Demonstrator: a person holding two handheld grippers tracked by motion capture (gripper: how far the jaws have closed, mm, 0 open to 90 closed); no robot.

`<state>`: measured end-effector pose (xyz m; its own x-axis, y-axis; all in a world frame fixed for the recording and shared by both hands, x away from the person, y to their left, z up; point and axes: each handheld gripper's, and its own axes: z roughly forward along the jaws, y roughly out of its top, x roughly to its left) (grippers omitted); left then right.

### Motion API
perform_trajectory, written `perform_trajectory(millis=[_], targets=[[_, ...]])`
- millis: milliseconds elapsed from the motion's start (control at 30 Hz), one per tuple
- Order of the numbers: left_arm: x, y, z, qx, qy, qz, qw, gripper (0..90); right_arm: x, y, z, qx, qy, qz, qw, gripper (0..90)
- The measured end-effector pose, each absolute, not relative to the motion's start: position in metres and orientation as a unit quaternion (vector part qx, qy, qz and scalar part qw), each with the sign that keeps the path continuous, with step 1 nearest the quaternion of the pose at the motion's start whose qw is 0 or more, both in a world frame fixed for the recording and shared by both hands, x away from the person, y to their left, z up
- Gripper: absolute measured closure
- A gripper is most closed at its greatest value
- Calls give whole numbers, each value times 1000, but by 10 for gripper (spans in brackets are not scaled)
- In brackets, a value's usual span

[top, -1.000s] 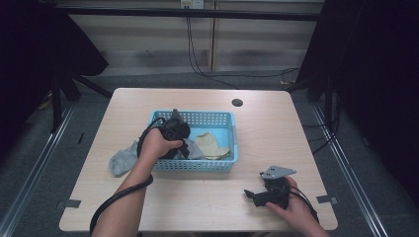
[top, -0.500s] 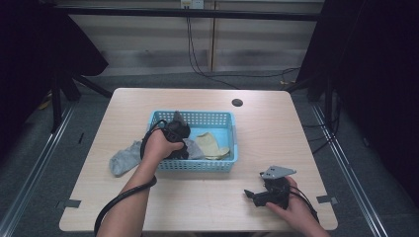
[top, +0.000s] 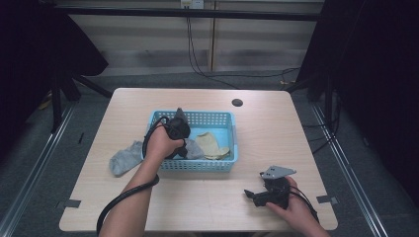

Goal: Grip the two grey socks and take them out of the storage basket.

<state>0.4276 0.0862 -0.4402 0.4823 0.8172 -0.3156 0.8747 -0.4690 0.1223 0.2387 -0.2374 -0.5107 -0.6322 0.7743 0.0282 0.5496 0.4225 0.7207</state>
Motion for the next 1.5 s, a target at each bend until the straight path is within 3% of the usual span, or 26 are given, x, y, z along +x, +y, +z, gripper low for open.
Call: perform_trajectory(millis=[1500], targets=[[439, 105, -358, 863, 484, -60, 134, 836, 239, -238, -510, 399, 829, 359, 155, 116]])
